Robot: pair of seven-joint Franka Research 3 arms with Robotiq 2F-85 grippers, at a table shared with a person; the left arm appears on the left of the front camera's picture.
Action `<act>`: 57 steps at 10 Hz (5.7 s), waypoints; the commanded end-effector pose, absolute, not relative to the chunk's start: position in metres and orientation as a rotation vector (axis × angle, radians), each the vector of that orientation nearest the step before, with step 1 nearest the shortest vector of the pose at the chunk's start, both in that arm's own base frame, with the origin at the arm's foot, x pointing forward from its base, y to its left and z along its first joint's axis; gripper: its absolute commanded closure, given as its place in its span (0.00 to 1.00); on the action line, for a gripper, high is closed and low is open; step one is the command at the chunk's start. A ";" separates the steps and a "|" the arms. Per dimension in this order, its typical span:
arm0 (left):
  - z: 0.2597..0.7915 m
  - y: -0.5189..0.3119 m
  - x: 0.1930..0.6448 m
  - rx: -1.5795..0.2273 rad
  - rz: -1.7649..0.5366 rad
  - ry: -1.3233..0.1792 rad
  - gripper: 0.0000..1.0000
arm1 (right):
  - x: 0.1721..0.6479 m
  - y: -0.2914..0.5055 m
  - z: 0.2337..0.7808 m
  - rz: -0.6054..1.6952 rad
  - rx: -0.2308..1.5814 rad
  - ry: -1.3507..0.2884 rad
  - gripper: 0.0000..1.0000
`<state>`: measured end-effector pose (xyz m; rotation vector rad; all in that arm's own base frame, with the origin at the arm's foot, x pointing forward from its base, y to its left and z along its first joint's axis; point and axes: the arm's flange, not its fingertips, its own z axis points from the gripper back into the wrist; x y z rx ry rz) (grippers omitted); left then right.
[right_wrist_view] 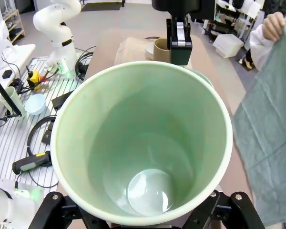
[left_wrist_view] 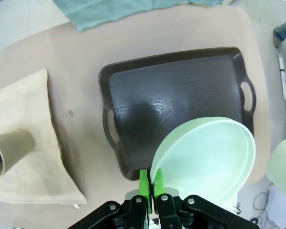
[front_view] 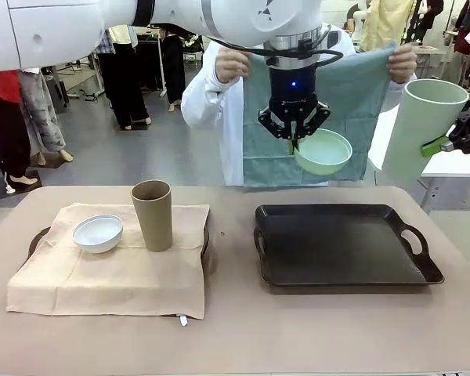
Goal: Set up a tray with a mat and arrange the tableware.
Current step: Pick up the Picnic Bowl and Reusable plastic cup from the Handle tray in front of the human's position and hold them in the air, then place the Picnic Bowl and Reusable plastic cup back onto the Handle tray in front of the human's position.
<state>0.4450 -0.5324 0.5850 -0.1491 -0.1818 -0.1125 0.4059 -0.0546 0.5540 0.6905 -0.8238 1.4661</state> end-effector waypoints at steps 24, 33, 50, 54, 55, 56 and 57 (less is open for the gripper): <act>0.589 -0.531 0.446 -0.160 -0.117 -0.182 1.00 | 0.407 -0.055 0.554 1.470 0.686 -0.822 1.00; 0.589 -0.531 0.446 -0.160 -0.117 -0.182 1.00 | 0.407 -0.055 0.554 1.470 0.686 -0.822 1.00; 0.435 -0.524 0.485 -0.207 -0.091 -0.071 0.96 | 0.465 -0.063 0.372 1.554 0.814 -0.761 0.15; 0.417 -0.521 0.487 -0.184 -0.079 -0.063 0.96 | 0.474 -0.065 0.354 1.559 0.847 -0.775 0.15; 0.410 -0.519 0.491 -0.198 -0.059 -0.044 0.96 | 0.478 -0.059 0.344 1.574 0.855 -0.764 0.15; 0.404 -0.518 0.492 -0.199 -0.057 -0.034 0.96 | 0.481 -0.054 0.335 1.583 0.855 -0.761 0.15; 0.398 -0.518 0.495 -0.197 -0.056 -0.027 0.96 | 0.484 -0.049 0.326 1.591 0.860 -0.756 0.15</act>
